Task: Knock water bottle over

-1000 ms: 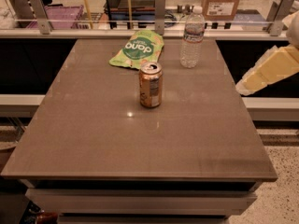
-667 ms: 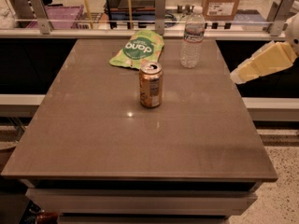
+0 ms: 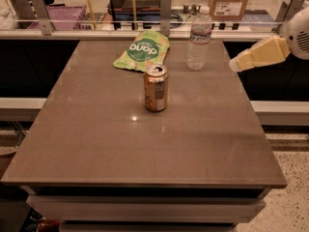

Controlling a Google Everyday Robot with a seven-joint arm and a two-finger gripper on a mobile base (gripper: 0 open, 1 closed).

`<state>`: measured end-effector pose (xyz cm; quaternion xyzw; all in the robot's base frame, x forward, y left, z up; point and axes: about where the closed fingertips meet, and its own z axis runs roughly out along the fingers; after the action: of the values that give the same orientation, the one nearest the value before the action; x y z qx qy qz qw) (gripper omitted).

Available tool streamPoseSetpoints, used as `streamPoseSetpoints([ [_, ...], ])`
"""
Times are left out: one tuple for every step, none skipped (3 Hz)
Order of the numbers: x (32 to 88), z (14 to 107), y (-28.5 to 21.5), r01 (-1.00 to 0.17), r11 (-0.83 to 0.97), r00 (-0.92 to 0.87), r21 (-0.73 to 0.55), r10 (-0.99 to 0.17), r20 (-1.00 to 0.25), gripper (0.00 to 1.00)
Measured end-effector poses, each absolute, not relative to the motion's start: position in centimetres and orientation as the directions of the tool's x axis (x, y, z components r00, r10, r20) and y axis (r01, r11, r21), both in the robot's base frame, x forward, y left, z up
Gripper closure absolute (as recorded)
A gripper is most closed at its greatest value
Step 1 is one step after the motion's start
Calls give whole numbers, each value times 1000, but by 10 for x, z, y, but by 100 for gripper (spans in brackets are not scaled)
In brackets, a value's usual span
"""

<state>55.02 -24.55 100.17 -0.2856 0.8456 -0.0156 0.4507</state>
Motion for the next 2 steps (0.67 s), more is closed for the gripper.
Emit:
streamPoseSetpoints([
  [577,1005,-245,-431,858,-399,-279,-459,-794,0],
  [602,1005,-238,-421,867,-374,-267,-434,-820,0],
])
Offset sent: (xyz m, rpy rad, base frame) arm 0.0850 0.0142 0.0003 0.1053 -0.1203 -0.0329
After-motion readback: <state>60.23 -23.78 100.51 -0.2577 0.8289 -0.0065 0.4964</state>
